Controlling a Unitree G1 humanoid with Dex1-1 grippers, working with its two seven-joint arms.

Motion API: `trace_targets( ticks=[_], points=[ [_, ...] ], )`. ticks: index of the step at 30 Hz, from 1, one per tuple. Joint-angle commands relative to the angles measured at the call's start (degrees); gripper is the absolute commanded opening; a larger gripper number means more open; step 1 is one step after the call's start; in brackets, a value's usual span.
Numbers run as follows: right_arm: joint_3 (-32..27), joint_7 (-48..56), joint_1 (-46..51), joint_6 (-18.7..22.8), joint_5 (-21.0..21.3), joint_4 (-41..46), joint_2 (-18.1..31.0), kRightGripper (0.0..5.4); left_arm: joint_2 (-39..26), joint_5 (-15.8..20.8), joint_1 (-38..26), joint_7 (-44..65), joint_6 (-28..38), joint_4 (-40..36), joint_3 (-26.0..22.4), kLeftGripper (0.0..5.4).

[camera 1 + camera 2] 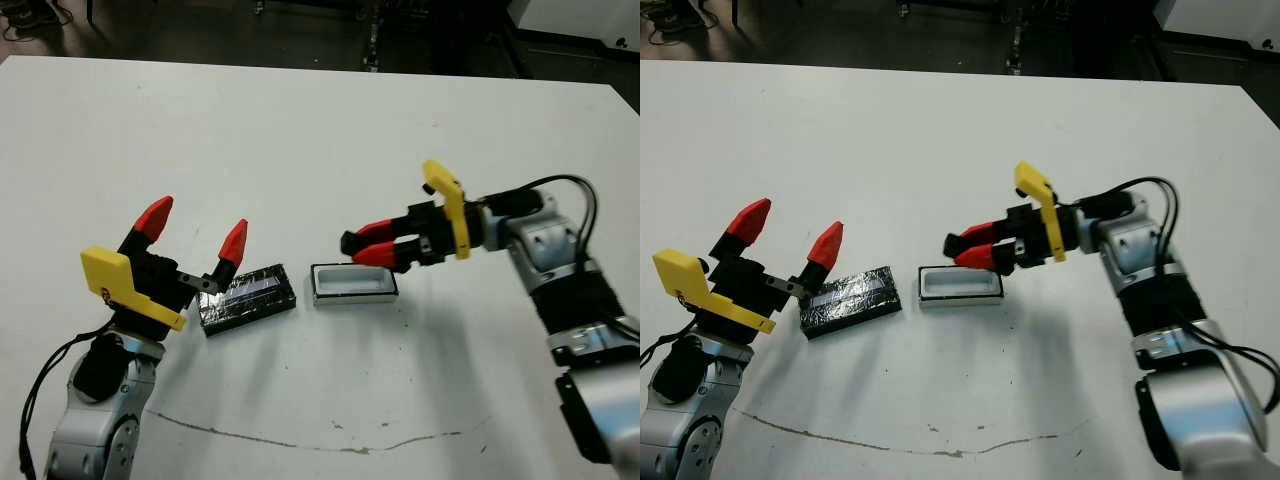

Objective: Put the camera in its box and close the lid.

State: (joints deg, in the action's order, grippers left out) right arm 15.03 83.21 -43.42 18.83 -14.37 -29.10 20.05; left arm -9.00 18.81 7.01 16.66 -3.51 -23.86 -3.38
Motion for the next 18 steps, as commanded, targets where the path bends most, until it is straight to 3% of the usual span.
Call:
trace_targets(
  ticks=[1, 18],
  points=[
    [0.1, 0.2, -0.5, 0.1, 0.1, -1.3, -0.7, 1.66, 0.0, -0.5, 0.8, -0.2, 0.1, 0.5, 0.1, 5.40],
    [1.6, 1.6, -2.5, -5.1, 3.3, -6.9, -2.3, 1.66, 0.2, 0.1, 1.1, 0.7, 1.8, 1.9, 0.1, 5.40]
  ],
)
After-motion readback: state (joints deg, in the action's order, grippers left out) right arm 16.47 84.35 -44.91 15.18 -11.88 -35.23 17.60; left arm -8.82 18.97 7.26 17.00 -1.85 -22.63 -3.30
